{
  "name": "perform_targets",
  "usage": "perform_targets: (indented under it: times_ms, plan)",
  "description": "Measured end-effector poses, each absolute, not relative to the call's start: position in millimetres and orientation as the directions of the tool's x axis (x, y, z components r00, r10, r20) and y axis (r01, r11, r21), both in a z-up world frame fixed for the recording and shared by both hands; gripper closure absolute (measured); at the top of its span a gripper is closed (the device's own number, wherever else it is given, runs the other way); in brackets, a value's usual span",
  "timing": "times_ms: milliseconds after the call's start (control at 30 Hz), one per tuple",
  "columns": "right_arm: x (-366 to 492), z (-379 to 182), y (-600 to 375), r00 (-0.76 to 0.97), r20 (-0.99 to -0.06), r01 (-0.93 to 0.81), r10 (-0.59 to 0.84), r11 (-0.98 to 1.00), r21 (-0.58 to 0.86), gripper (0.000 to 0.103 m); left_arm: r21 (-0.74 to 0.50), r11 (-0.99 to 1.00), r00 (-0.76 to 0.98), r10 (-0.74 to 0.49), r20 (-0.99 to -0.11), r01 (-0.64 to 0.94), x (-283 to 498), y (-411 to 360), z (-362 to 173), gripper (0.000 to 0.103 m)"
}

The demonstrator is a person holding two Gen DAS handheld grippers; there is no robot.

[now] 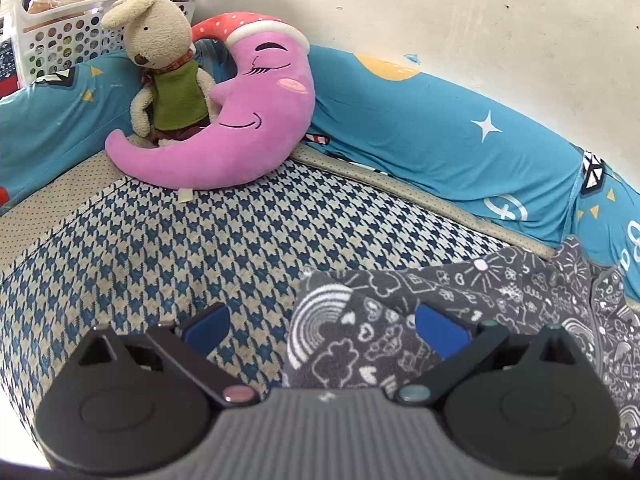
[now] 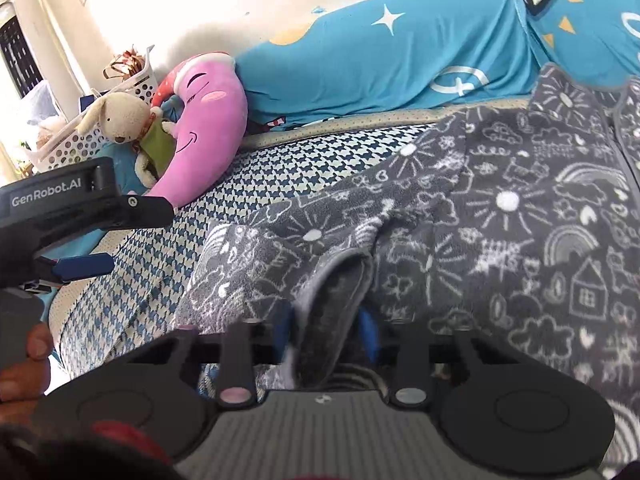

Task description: Fold clothes

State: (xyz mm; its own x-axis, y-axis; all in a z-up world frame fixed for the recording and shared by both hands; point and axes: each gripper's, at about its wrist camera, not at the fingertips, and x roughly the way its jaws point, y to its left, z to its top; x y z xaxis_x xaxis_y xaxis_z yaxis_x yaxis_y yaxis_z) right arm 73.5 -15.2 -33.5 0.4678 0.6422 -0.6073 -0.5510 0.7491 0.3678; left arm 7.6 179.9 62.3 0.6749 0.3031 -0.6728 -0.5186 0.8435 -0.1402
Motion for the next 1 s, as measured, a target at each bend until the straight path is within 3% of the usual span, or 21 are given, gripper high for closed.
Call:
perform_targets:
  times_ms: [100, 700, 1000]
  plan:
    - [74, -31, -13, 0.462, -0.591, -0.564, 0.662, 0.733, 0.380, 0.095, -0.139, 0.836, 0.668, 0.311, -0.676, -0.531, 9, 183, 62, 0.000]
    - [98, 15, -43, 0.625, -0.462, -0.487, 0.629, 0.777, 0.400, 0.096, -0.143, 0.825, 0.654, 0.314, -0.688, -0.547, 11, 177, 58, 0.000]
    - [121, 41, -97, 0.753, -0.405, -0.341, 0.519, 0.834, 0.434, 0.096, -0.128, 0.857, 0.659, 0.280, -0.698, -0.499, 21, 152, 51, 0.000]
